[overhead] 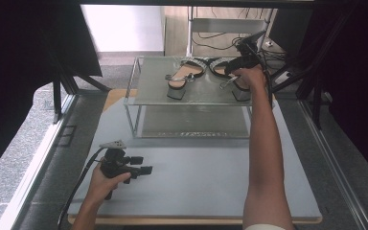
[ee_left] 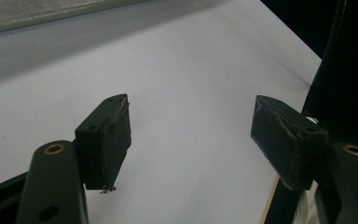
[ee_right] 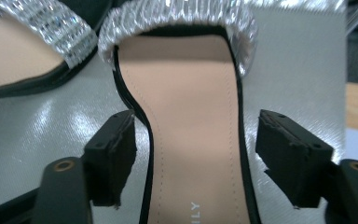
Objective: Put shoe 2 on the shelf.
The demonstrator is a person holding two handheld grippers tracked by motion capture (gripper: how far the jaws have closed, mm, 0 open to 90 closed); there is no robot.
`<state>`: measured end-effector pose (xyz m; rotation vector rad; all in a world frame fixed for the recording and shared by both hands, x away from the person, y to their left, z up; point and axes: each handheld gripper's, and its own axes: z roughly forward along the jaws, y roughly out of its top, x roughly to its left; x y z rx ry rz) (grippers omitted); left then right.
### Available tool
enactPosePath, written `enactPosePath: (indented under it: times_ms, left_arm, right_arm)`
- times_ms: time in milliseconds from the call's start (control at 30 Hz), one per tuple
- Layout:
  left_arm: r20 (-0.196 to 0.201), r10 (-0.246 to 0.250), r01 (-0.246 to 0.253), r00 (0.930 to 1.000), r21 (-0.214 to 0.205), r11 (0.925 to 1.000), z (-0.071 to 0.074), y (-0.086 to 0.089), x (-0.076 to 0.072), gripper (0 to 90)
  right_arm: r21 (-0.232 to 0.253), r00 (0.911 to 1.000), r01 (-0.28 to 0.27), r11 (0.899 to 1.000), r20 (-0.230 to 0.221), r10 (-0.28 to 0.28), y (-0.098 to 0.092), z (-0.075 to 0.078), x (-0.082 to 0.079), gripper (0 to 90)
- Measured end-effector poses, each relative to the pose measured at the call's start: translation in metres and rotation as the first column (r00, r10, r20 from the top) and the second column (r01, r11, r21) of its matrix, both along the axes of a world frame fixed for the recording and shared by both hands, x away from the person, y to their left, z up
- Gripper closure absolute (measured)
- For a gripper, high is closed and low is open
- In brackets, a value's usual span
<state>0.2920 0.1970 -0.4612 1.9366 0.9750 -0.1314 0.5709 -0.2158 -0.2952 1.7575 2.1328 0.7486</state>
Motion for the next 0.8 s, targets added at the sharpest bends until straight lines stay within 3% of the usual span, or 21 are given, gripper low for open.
enactPosePath:
  times_ms: [33, 100, 167, 200, 267, 500, 633, 767, 800]
  left_arm:
    - [0.001, 0.000, 0.000, 1.0000, 0.003, 1.0000, 0.000, 0.000, 0.000, 28.8]
    - [0.006, 0.006, -0.006, 1.0000, 0.000, 1.0000, 0.001, 0.000, 0.000, 28.8]
    - [0.011, 0.009, -0.009, 0.9999, -0.001, 1.0000, 0.001, -0.001, -0.001, 28.9]
    - [0.014, 0.011, -0.011, 0.9998, -0.002, 0.9999, 0.001, -0.001, -0.001, 28.9]
    - [0.019, 0.015, -0.015, 0.9997, 0.003, 0.9999, 0.002, -0.002, -0.001, 28.9]
    - [0.041, 0.040, -0.040, 0.9984, -0.001, 0.9992, 0.007, 0.002, -0.003, 30.0]
    - [0.074, 0.069, -0.069, 0.9948, -0.011, 0.9976, 0.017, 0.005, -0.004, 30.9]
    - [0.108, 0.103, -0.101, 0.9888, -0.026, 0.9946, 0.029, 0.004, 0.000, 33.8]
    - [0.124, 0.136, -0.133, 0.9829, -0.039, 0.9904, 0.037, 0.004, 0.005, 38.6]
  right_arm:
    - [0.004, 0.9990, -0.008, 1.000, 0.045, 0.007, 0.000, 0.003, -0.004, 27.1]
    - [0.007, 0.9978, -0.009, 1.000, 0.066, 0.009, 0.000, 0.005, -0.005, 26.9]
    - [0.014, 0.9900, -0.012, 1.000, 0.141, 0.010, -0.001, 0.013, -0.012, 26.9]
    - [0.014, 0.9900, -0.012, 1.000, 0.141, 0.010, -0.001, 0.013, -0.012, 26.9]
    - [0.071, 0.9792, -0.018, 0.997, 0.203, 0.003, -0.004, 0.023, -0.018, 27.2]
    - [0.128, 0.9632, -0.063, 0.990, 0.268, 0.027, -0.014, 0.033, -0.034, 32.7]
    - [0.137, 0.9601, -0.089, 0.987, 0.275, 0.048, -0.023, 0.034, -0.045, 37.0]
    - [0.153, 0.9497, -0.120, 0.981, 0.306, 0.069, -0.040, 0.035, -0.064, 45.4]
    - [0.141, 0.9451, -0.142, 0.980, 0.314, 0.092, -0.048, 0.034, -0.075, 51.1]
